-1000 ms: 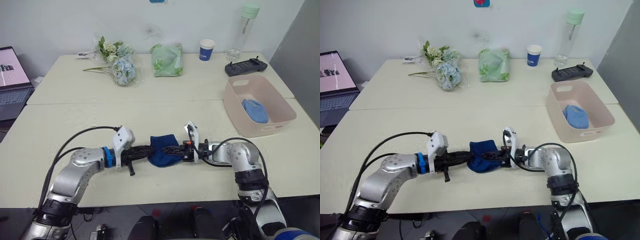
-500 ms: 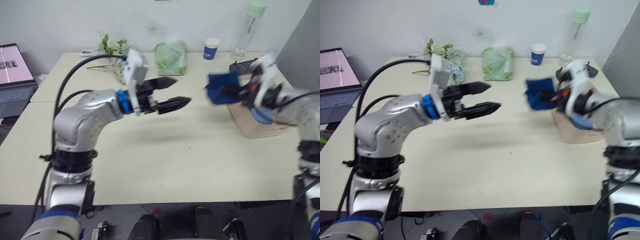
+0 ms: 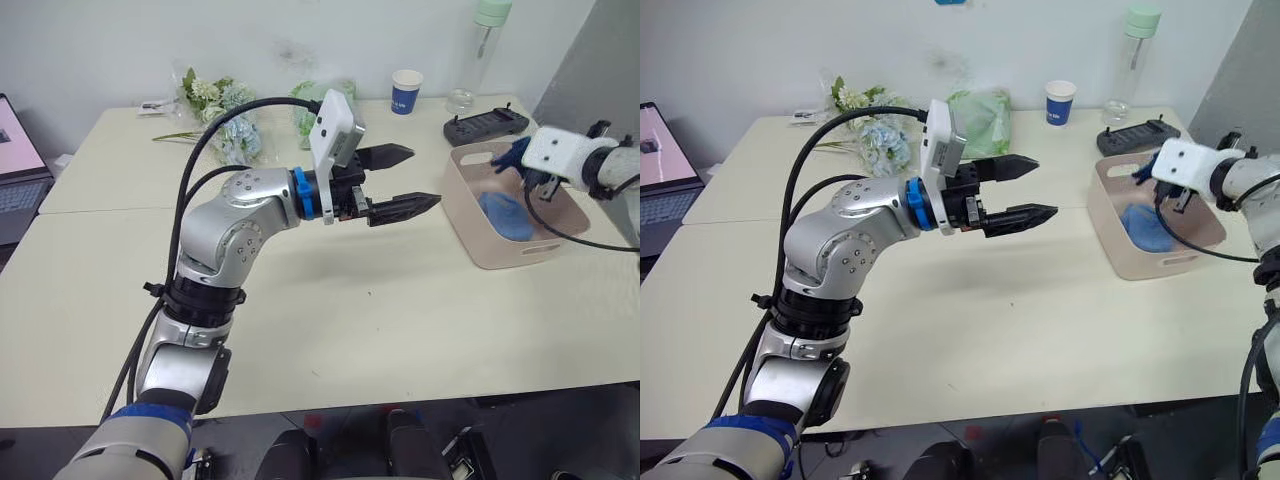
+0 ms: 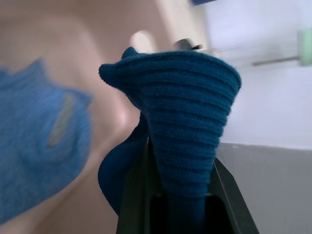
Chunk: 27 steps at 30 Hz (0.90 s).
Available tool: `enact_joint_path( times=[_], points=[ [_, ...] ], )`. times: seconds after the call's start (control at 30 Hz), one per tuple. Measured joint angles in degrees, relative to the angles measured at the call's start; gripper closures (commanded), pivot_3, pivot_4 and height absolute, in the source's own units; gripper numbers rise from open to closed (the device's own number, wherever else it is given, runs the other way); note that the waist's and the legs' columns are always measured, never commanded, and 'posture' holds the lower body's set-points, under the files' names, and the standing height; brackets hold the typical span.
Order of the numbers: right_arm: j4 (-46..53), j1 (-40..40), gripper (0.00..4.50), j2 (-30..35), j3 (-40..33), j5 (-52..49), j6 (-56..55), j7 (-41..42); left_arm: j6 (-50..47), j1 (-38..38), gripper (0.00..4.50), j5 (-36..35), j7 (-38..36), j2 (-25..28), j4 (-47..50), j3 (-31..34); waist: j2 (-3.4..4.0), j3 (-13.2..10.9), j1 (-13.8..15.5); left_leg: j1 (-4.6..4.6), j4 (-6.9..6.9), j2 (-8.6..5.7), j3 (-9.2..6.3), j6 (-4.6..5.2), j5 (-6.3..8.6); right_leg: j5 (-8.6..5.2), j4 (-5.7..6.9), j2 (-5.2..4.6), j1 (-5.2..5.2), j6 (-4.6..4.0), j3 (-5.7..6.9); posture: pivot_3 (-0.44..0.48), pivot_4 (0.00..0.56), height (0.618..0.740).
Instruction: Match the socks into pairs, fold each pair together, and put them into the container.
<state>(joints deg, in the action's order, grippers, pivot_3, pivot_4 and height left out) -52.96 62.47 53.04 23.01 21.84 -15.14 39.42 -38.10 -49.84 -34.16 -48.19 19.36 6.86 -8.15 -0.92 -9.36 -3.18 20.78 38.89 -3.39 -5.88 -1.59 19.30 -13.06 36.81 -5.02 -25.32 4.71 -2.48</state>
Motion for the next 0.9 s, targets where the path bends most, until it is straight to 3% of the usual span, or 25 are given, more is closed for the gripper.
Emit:
enact_joint_path(
  times=[0.07,0.3,0.43,0.63,0.73,0.83,0.9],
  points=[
    [-2.8,0.0,4.50,-1.3,1.4,2.3,-2.7,0.5,-0.2,1.3,0.00,0.3,0.0,0.1,0.9,-0.6,0.00,0.0,0.1,0.03,0.04,-0.01,-0.03,0.00,0.00,0.00,0.01,-0.01,0.00,0.00,0.00,0.000,0.150,0.740],
    [-4.8,0.0,2.08,-1.8,1.2,2.2,-5.5,10.2,-0.9,2.3,0.00,0.4,1.1,0.5,3.0,-0.6,0.01,0.0,0.2,0.03,0.07,-0.01,-0.12,0.00,0.00,0.00,0.01,-0.03,0.04,0.00,0.04,0.000,0.150,0.740],
    [-2.4,1.5,0.66,-1.3,-2.3,-2.7,-1.5,21.1,-1.3,3.6,0.00,0.5,1.3,1.2,3.8,-0.4,0.05,0.0,0.3,0.03,0.08,0.00,-0.10,0.00,0.00,0.00,0.03,-0.03,0.02,0.00,0.03,0.000,0.150,0.740],
    [6.7,5.3,0.66,3.6,-7.4,-8.2,8.3,35.5,-1.2,3.7,0.00,0.7,1.3,1.2,3.8,-0.3,0.07,0.0,0.8,0.04,0.08,-0.03,-0.15,0.00,0.00,0.00,0.03,-0.02,0.05,-0.01,0.09,0.000,0.150,0.740],
    [6.6,9.4,0.66,3.6,-8.8,-8.8,12.0,35.0,-0.9,3.7,0.00,0.7,1.3,0.5,3.7,-0.3,0.07,0.0,0.8,0.03,0.09,-0.03,-0.15,0.00,0.00,0.01,0.07,-0.02,0.03,-0.01,0.07,0.000,0.150,0.740],
    [3.2,13.1,1.25,3.5,-8.8,-6.3,10.4,29.4,-0.3,3.4,0.00,0.8,1.3,-0.1,3.4,-0.4,0.05,0.0,1.2,0.03,0.07,-0.04,-0.16,0.00,0.00,0.01,0.02,-0.02,0.04,-0.01,0.11,0.000,0.150,0.740],
    [-0.7,12.6,1.96,2.8,-8.1,-4.0,7.6,24.6,-0.2,3.2,0.00,0.8,1.2,-0.5,3.1,-0.4,0.01,0.0,1.4,0.03,0.09,-0.05,-0.13,0.00,0.00,0.01,0.02,-0.03,0.06,-0.01,0.09,0.000,0.150,0.740]
  ],
)
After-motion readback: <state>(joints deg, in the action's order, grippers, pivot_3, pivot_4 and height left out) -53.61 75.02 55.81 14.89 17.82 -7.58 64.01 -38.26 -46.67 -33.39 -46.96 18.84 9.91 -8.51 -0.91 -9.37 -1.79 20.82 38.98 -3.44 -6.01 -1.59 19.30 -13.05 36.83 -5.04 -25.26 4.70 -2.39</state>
